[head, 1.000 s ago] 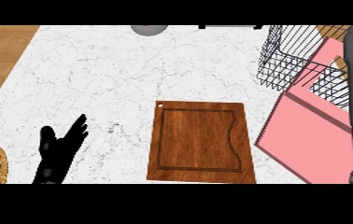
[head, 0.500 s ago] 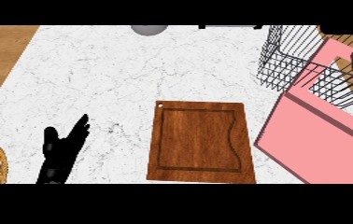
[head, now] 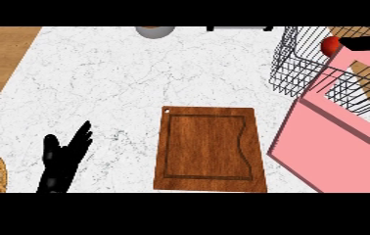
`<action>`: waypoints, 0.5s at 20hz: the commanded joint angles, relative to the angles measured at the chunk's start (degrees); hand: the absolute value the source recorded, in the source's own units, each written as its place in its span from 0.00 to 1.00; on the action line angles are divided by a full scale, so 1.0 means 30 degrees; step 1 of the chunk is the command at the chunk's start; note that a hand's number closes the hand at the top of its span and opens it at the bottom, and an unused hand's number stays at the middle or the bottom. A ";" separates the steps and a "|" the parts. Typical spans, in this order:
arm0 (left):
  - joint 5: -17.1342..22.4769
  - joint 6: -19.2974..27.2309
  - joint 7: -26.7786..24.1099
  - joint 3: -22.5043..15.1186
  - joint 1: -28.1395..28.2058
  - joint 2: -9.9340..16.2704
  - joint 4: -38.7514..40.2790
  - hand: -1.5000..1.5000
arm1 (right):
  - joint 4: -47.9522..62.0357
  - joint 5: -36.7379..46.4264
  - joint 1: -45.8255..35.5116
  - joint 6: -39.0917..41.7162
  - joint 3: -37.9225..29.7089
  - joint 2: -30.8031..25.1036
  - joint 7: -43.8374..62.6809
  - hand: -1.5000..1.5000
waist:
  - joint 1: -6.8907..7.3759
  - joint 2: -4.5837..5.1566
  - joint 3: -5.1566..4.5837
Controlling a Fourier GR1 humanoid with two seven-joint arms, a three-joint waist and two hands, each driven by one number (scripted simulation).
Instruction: Pick the tomato from the cutting board and place it in the basket
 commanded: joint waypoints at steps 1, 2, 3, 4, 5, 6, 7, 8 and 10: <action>-0.0278 0.0376 0.0647 -0.0198 -0.0968 -0.0742 0.1471 0.50 | -0.0737 -0.0543 0.0019 0.0447 -0.0159 -0.0783 -0.0151 0.00 | -0.0136 0.0125 -0.0172; -0.0382 0.0147 0.0694 -0.0409 0.0569 -0.0454 0.0032 0.50 | -0.0931 -0.0978 0.0161 0.0250 -0.0438 -0.0780 -0.0474 0.00 | -0.0037 0.0109 -0.0165; -0.0705 0.0649 0.0283 -0.0636 0.0301 -0.1012 0.0552 0.50 | -0.0079 -0.1501 -0.0136 0.0273 -0.1125 -0.1630 -0.1589 0.00 | 0.0014 0.0162 -0.0159; 0.0166 -0.0296 0.0931 -0.0008 0.0301 -0.0278 0.0470 0.50 | -0.2431 -0.1062 0.0610 -0.0327 -0.0405 -0.0198 0.0429 0.00 | -0.0215 0.0050 -0.0177; -0.0088 -0.0307 0.0722 0.0089 -0.0033 -0.0034 0.0634 0.50 | -0.1826 -0.1758 0.0366 -0.0187 -0.1220 -0.0950 0.0029 0.00 | -0.0152 0.0096 -0.0170; 0.0890 -0.1061 0.0917 0.1044 0.0414 0.0822 0.0011 0.50 | -0.1925 -0.2342 0.1117 -0.0344 -0.1859 -0.1346 -0.0809 0.00 | -0.0142 0.0086 -0.0163; -0.0104 -0.0241 -0.0087 -0.0004 0.0830 -0.0410 0.0337 0.50 | -0.2166 -0.2431 0.0913 -0.0489 -0.1896 -0.1247 -0.0248 0.00 | -0.0126 0.0092 -0.0169; 0.0066 -0.0414 0.1116 0.0195 0.0790 0.0203 -0.0926 0.50 | -0.3206 -0.2696 0.1697 -0.0080 -0.2072 -0.1443 0.0392 0.00 | -0.0233 0.0035 -0.0167; -0.0024 -0.0012 0.1467 0.0276 0.0467 -0.0050 -0.0830 0.50 | -0.5385 -0.2974 0.3292 -0.0510 -0.2188 -0.0901 0.0902 0.00 | -0.0393 0.0000 -0.0173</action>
